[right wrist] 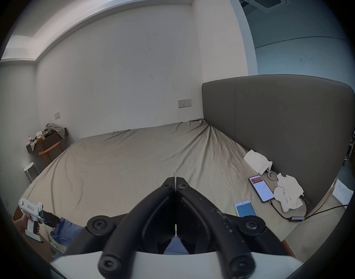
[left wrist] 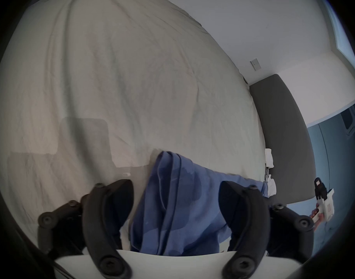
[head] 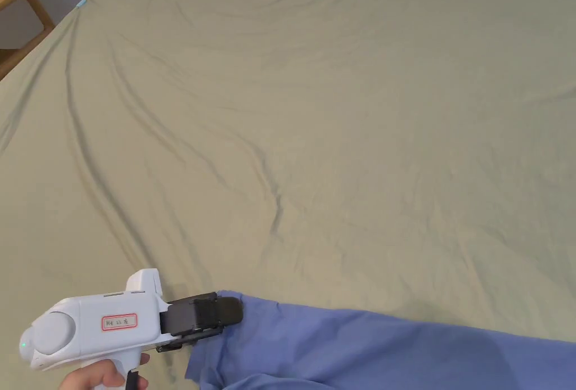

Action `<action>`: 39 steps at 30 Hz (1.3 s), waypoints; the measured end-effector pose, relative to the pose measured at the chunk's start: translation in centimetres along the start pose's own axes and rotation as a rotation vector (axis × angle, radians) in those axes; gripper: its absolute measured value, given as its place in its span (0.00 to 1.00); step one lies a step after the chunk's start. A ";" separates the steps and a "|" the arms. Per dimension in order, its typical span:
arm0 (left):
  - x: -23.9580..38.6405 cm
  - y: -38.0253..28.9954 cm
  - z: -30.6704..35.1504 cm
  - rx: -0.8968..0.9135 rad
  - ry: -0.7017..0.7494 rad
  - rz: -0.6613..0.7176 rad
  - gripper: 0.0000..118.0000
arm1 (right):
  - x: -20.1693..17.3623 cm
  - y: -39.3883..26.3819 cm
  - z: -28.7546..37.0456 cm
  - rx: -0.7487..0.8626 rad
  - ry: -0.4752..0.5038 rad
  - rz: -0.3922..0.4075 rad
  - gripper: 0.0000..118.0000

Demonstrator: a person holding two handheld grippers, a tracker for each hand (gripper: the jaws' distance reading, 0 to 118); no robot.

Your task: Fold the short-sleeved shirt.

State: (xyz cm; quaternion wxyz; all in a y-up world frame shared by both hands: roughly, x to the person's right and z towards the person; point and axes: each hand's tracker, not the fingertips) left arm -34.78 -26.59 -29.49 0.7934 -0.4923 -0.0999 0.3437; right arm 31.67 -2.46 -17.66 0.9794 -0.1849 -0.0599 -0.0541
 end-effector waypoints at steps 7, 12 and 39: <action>1.6 -0.5 -1.6 -0.141 0.024 -0.117 0.73 | 0.0 -0.1 -0.4 -0.011 0.013 -0.005 0.01; 3.5 -0.5 -1.9 -0.185 0.105 -0.177 0.05 | -0.3 -0.2 -0.8 -0.029 0.019 -0.006 0.01; -3.3 3.4 9.9 -0.001 0.408 -0.100 0.05 | -0.2 -0.1 -0.6 -0.038 0.030 -0.004 0.01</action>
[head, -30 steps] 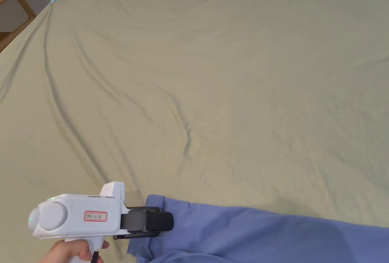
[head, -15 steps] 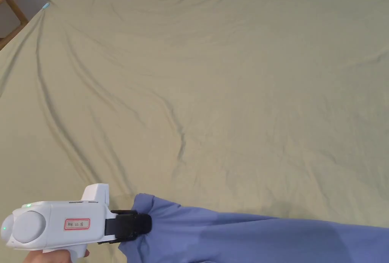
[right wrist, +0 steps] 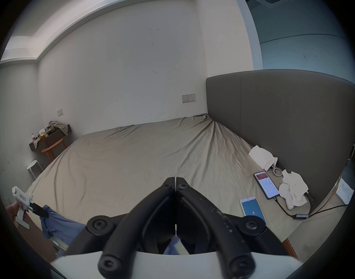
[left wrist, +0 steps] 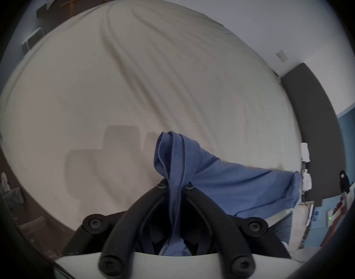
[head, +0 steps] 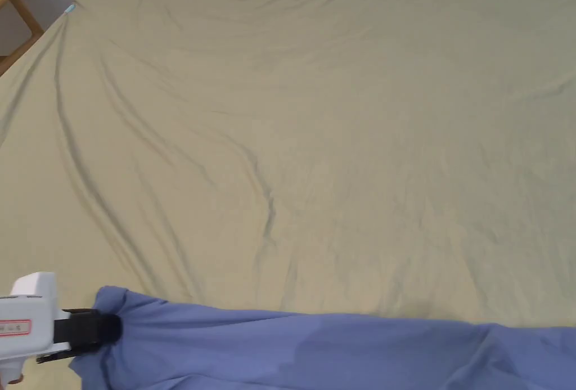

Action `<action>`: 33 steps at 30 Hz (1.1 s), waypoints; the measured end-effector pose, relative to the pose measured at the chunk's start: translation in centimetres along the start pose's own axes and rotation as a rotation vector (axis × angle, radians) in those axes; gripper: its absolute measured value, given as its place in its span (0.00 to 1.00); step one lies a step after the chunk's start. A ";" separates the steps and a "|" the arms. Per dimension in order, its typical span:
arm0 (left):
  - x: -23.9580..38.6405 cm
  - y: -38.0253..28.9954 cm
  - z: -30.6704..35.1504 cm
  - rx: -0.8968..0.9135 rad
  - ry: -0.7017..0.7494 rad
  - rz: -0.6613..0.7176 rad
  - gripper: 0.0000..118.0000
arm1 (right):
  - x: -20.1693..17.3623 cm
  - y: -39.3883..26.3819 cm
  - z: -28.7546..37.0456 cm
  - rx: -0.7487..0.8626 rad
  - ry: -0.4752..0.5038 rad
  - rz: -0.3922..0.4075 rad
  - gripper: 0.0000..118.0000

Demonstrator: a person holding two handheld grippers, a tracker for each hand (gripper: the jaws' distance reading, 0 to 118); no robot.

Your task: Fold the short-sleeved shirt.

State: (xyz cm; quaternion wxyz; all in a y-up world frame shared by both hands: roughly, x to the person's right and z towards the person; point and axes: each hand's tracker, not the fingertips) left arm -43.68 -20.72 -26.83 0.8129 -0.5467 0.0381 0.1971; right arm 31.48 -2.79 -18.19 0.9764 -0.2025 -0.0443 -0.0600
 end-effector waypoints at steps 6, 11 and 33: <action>3.1 -1.2 2.0 0.038 0.043 -0.060 0.05 | 0.1 -0.5 -0.2 -0.013 0.001 -0.012 0.01; 12.4 -3.8 3.8 0.080 -0.083 -0.154 0.05 | 0.5 -1.2 -0.3 -0.020 0.002 -0.009 0.01; 26.1 -10.7 -5.5 -0.072 -0.453 -0.082 1.00 | 3.0 -1.9 0.8 -0.021 -0.009 -0.053 0.01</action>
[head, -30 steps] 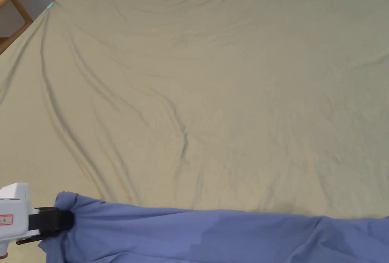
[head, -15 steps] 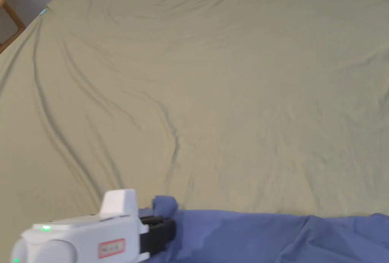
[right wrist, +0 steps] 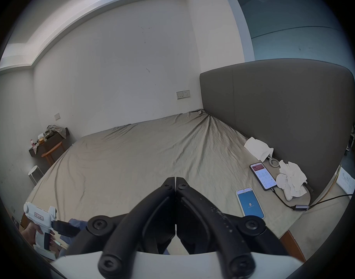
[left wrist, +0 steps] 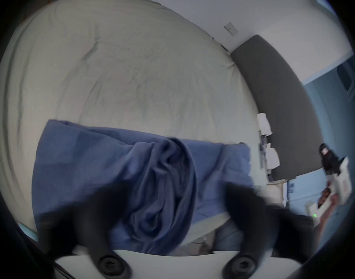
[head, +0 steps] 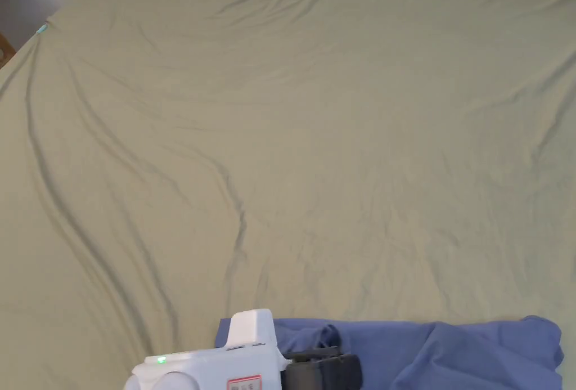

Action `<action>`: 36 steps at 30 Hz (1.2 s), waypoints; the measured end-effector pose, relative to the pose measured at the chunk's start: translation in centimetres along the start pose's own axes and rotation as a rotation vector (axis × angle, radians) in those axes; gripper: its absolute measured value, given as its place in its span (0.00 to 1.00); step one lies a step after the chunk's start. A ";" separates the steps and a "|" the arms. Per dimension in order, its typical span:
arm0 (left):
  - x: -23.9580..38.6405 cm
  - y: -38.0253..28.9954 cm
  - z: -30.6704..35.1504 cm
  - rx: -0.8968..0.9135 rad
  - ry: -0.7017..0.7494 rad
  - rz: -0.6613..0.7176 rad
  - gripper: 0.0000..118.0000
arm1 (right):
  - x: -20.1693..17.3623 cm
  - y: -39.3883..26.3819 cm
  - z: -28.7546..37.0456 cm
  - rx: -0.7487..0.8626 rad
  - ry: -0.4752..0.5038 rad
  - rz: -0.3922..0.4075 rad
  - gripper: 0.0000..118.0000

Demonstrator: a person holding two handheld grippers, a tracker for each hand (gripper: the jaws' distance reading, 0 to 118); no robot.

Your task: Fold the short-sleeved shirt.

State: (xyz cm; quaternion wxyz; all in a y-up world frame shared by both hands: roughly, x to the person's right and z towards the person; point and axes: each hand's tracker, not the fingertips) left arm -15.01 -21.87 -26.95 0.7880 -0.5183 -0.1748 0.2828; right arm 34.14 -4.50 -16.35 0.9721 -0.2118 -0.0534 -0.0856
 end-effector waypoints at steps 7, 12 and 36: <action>-1.5 0.2 5.3 0.099 0.053 -0.010 0.27 | -0.7 -0.3 -0.5 -0.014 0.019 0.012 0.01; -3.6 0.0 4.5 0.132 0.020 0.096 0.00 | -1.0 -0.4 -0.7 -0.023 0.026 0.017 0.01; 3.3 -0.9 -2.9 -0.045 -0.218 -0.076 0.00 | -1.0 0.5 -0.2 -0.011 -0.003 0.012 0.01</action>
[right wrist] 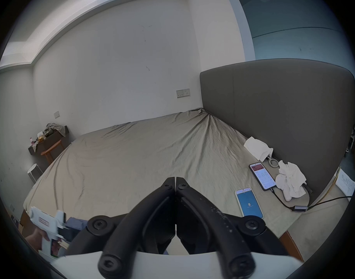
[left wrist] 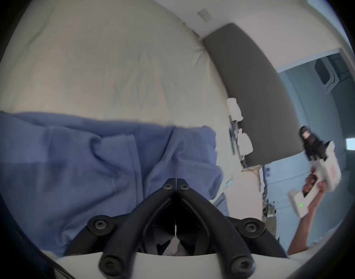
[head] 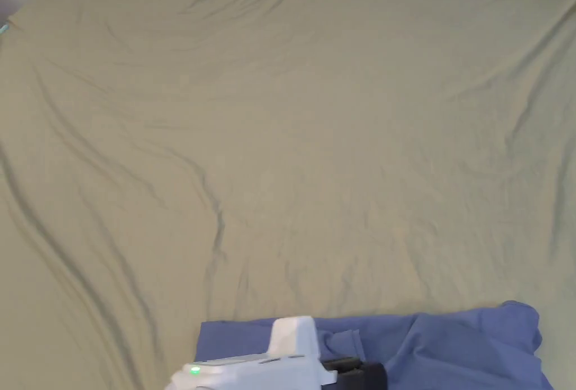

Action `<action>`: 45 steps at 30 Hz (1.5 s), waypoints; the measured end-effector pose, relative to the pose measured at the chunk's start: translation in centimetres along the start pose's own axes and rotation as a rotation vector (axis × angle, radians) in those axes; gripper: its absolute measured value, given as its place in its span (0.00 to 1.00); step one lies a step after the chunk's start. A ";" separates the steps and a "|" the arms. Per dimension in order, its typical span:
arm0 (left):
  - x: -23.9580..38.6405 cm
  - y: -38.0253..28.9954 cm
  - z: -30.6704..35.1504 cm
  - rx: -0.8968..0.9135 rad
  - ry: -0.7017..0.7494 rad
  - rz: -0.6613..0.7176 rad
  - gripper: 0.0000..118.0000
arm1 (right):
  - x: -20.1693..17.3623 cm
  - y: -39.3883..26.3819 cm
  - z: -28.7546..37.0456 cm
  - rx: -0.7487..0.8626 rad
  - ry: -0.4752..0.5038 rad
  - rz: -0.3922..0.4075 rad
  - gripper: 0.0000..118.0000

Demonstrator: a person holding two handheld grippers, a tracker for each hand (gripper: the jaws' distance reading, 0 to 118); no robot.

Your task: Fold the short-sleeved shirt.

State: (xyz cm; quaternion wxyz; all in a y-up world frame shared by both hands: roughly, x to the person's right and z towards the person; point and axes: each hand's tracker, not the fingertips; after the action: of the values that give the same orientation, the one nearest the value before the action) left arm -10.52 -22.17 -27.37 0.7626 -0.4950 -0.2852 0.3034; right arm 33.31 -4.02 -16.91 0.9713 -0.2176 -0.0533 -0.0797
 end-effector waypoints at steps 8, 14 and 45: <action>-7.6 2.7 15.7 0.245 0.190 0.098 0.00 | -1.0 0.0 -0.5 -0.001 0.024 0.009 0.01; -13.5 2.1 16.3 0.177 0.153 0.187 0.00 | -1.6 -0.1 -0.5 -0.015 0.025 0.015 0.01; -6.6 2.4 10.8 0.024 0.262 0.039 0.06 | -0.1 -0.4 -0.5 -0.027 0.015 0.012 0.01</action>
State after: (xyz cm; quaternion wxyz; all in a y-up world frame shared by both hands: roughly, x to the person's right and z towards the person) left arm -23.22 -19.99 -26.72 0.7930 -0.5268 -0.1701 0.2543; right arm 33.14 -4.56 -17.24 0.9691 -0.2304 -0.0438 -0.0763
